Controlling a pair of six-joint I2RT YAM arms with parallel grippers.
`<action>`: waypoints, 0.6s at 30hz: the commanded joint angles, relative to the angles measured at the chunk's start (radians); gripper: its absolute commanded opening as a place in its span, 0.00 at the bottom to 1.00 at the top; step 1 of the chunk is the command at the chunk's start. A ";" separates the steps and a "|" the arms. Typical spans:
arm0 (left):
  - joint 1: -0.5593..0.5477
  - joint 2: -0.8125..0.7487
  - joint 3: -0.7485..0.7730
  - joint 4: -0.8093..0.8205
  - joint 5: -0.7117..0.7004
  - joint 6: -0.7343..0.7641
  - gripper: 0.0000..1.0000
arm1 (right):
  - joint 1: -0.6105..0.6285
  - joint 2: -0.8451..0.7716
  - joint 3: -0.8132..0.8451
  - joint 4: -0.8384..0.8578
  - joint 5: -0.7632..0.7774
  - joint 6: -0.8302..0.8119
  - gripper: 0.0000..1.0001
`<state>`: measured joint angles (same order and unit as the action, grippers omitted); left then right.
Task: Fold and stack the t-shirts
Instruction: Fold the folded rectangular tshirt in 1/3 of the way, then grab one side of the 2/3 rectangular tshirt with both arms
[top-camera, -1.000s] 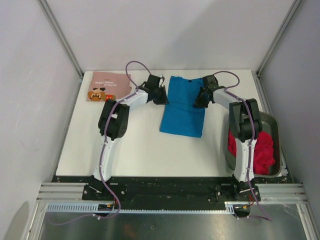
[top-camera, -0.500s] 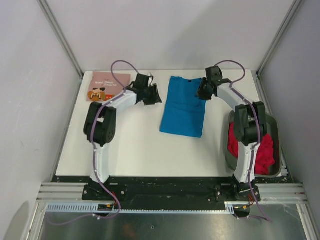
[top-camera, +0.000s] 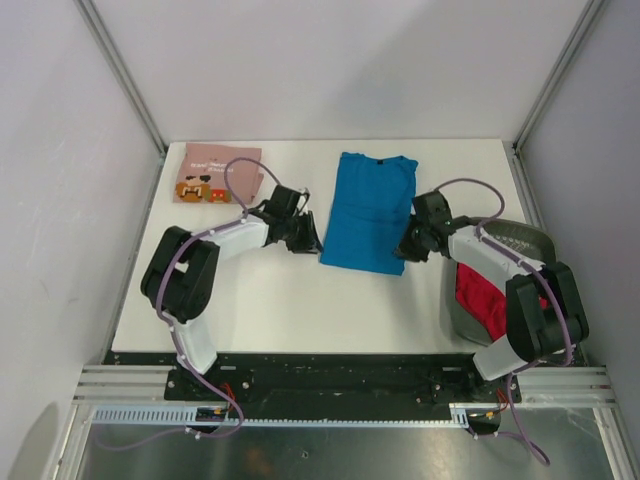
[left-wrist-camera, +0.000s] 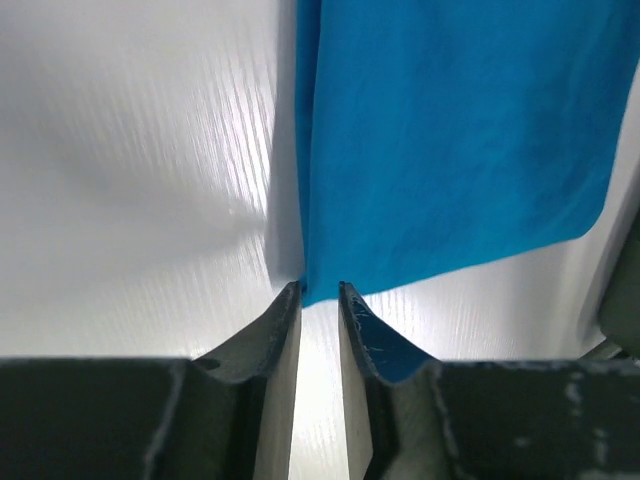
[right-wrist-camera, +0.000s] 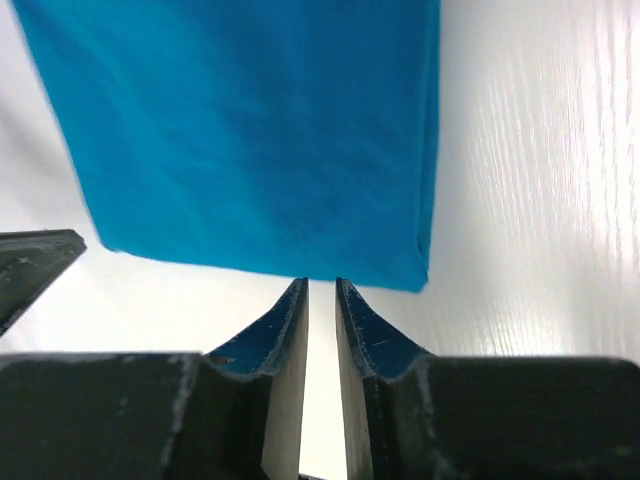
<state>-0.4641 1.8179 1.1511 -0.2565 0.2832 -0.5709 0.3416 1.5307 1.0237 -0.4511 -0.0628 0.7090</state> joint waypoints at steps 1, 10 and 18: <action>-0.019 -0.049 -0.037 0.052 0.035 -0.021 0.25 | 0.022 -0.041 -0.100 0.078 -0.017 0.082 0.21; -0.021 -0.011 -0.067 0.057 0.007 -0.025 0.22 | 0.021 0.031 -0.197 0.114 -0.010 0.083 0.17; -0.021 -0.028 -0.086 0.057 -0.005 -0.017 0.22 | 0.016 -0.042 -0.250 0.090 -0.003 0.074 0.17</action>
<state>-0.4839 1.8179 1.0691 -0.2199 0.2913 -0.5850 0.3603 1.5440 0.7860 -0.3553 -0.0830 0.7856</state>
